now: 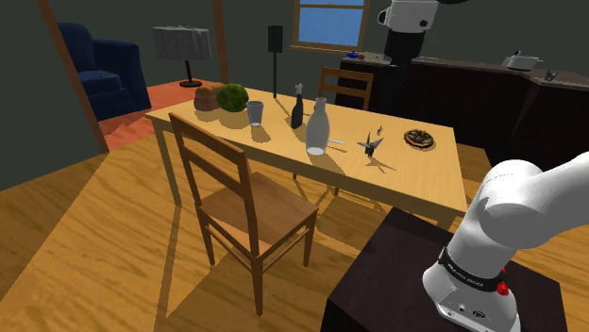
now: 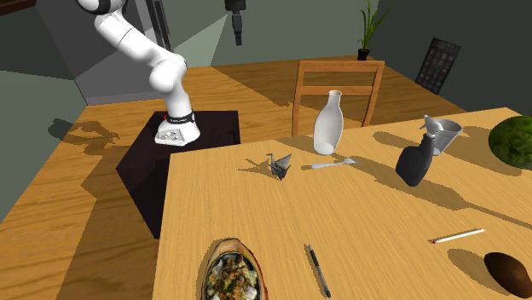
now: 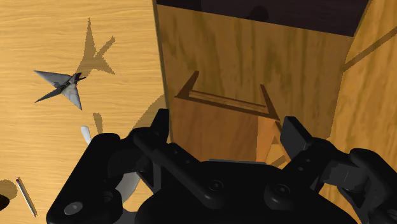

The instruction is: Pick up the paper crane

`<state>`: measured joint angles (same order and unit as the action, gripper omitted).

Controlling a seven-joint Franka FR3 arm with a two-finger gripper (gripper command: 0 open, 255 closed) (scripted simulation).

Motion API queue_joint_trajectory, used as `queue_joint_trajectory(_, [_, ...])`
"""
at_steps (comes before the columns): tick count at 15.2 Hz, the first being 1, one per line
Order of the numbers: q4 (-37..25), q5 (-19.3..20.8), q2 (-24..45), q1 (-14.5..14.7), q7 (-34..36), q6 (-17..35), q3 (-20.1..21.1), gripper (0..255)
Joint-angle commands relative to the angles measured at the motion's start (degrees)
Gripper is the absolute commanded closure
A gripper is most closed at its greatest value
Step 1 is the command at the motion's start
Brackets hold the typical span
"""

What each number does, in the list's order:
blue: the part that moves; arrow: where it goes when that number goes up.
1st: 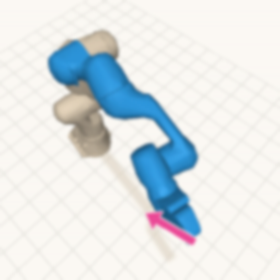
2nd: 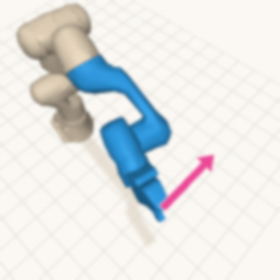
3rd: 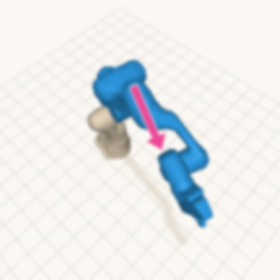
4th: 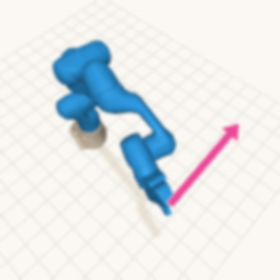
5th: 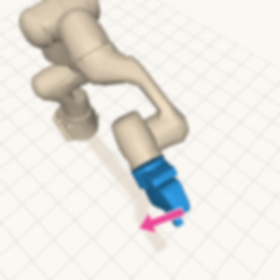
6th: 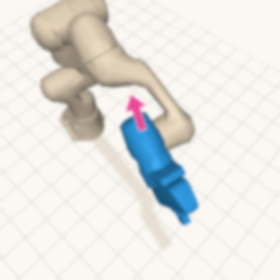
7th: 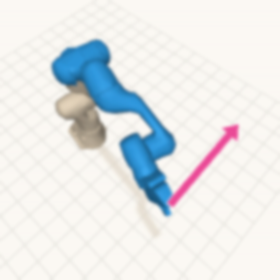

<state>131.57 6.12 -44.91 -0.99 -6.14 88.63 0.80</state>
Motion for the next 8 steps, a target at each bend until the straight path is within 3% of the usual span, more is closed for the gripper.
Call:
queue_joint_trajectory(1, [0.0,0.0,0.0,0.0,0.0,0.0,0.0,0])
queue_joint_trajectory(8, [3.69,4.24,5.76,-2.45,-5.88,9.38,-7.0,0])
